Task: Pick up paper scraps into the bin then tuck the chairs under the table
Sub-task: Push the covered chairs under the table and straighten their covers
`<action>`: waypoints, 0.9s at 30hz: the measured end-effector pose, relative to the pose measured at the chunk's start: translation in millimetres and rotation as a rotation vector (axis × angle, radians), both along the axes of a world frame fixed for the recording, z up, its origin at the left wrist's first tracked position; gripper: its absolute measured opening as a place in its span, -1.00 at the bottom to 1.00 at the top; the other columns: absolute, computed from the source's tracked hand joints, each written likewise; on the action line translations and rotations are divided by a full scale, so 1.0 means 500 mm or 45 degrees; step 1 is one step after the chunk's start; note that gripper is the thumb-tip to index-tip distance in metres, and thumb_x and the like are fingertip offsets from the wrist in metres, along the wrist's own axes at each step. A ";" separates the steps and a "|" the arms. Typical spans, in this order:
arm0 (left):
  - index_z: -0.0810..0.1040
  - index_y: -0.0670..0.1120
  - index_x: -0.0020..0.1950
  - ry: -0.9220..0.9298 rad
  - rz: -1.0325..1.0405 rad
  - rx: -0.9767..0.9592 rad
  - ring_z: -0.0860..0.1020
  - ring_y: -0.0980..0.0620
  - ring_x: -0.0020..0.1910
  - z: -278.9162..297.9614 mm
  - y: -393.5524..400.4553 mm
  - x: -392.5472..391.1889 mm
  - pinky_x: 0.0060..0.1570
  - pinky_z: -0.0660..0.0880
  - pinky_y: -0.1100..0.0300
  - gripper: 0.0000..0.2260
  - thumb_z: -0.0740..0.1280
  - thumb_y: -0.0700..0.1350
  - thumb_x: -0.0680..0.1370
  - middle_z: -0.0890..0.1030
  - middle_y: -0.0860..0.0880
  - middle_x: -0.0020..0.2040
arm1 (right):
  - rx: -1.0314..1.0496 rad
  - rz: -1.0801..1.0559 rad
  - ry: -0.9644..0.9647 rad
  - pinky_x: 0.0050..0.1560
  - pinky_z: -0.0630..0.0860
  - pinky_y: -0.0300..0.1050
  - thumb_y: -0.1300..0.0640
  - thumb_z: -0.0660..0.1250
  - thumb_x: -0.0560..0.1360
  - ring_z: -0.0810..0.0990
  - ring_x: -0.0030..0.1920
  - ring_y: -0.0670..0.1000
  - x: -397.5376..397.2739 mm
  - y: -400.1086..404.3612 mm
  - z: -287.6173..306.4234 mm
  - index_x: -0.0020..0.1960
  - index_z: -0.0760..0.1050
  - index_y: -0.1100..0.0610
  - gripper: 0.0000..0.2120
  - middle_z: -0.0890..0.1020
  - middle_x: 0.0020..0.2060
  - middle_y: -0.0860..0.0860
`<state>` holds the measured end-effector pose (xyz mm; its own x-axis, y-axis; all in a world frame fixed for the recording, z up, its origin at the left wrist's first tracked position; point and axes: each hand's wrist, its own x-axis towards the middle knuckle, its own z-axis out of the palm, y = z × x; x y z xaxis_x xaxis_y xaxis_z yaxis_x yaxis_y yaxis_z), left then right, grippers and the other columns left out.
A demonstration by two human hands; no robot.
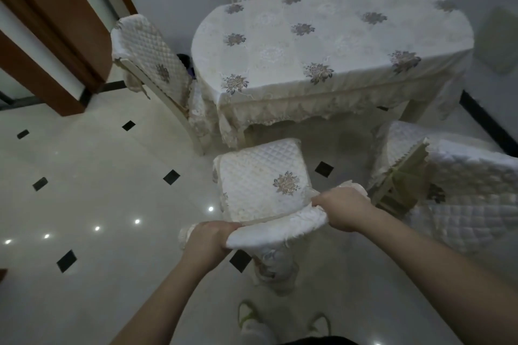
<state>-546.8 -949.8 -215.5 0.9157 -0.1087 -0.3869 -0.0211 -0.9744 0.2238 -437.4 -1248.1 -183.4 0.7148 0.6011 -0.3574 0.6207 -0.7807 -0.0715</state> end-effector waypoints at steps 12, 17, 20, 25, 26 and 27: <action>0.61 0.21 -0.07 -0.114 -0.074 0.090 0.60 0.18 -0.22 0.002 -0.093 0.048 -0.26 0.48 0.32 -0.89 0.34 0.05 0.44 0.65 0.16 -0.19 | -0.023 -0.104 -0.088 -0.25 0.28 -0.12 0.13 0.22 0.40 0.59 -0.01 0.03 -0.022 -0.140 0.025 0.02 0.50 -0.08 -0.76 0.63 -0.06 -0.07; 0.60 0.17 -0.08 -0.330 -0.197 0.035 0.58 0.11 -0.28 0.014 -0.128 0.062 -0.36 0.38 0.25 -0.79 0.21 0.14 0.42 0.63 0.11 -0.26 | 0.036 -0.201 -0.114 -0.27 0.30 -0.13 0.11 0.23 0.37 0.60 -0.04 -0.01 -0.010 -0.180 0.006 -0.02 0.52 -0.08 -0.78 0.63 -0.10 -0.10; 0.59 0.15 -0.06 -0.377 -0.221 0.057 0.58 0.07 -0.27 0.034 -0.137 0.096 -0.34 0.44 0.19 -0.78 0.22 0.16 0.41 0.63 0.09 -0.24 | 0.147 -0.228 -0.151 -0.22 0.33 -0.10 0.10 0.24 0.32 0.59 -0.07 0.00 0.024 -0.187 -0.005 -0.10 0.53 -0.07 -0.81 0.63 -0.15 -0.10; 0.61 0.19 -0.07 -0.427 -0.189 0.038 0.60 0.02 -0.31 0.049 -0.132 0.150 -0.41 0.45 0.18 -0.81 0.32 0.13 0.36 0.64 0.08 -0.28 | 0.303 -0.332 -0.204 -0.16 0.32 -0.11 0.11 0.30 0.32 0.59 -0.07 0.03 0.081 -0.178 -0.014 -0.06 0.57 -0.10 -0.76 0.64 -0.15 -0.08; 0.61 0.20 -0.04 -0.425 -0.183 0.046 0.60 0.01 -0.28 0.050 -0.134 0.159 -0.38 0.46 0.17 -0.79 0.31 0.15 0.36 0.65 0.08 -0.25 | 0.308 -0.338 -0.203 -0.13 0.35 -0.10 0.10 0.31 0.32 0.59 -0.06 0.03 0.092 -0.178 -0.016 -0.04 0.57 -0.10 -0.76 0.65 -0.13 -0.08; 0.61 0.21 -0.02 -0.425 -0.183 0.048 0.61 0.00 -0.25 0.050 -0.136 0.165 -0.35 0.45 0.17 -0.77 0.30 0.17 0.37 0.66 0.08 -0.23 | 0.312 -0.343 -0.204 -0.10 0.38 -0.09 0.09 0.31 0.33 0.59 -0.04 0.04 0.101 -0.178 -0.018 -0.04 0.57 -0.09 -0.77 0.65 -0.12 -0.07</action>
<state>-464.2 -1017.7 -190.3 0.9685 -0.2372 -0.0756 -0.2246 -0.9635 0.1456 -386.8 -1337.2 -192.1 0.8936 0.4380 -0.0982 0.4144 -0.8890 -0.1946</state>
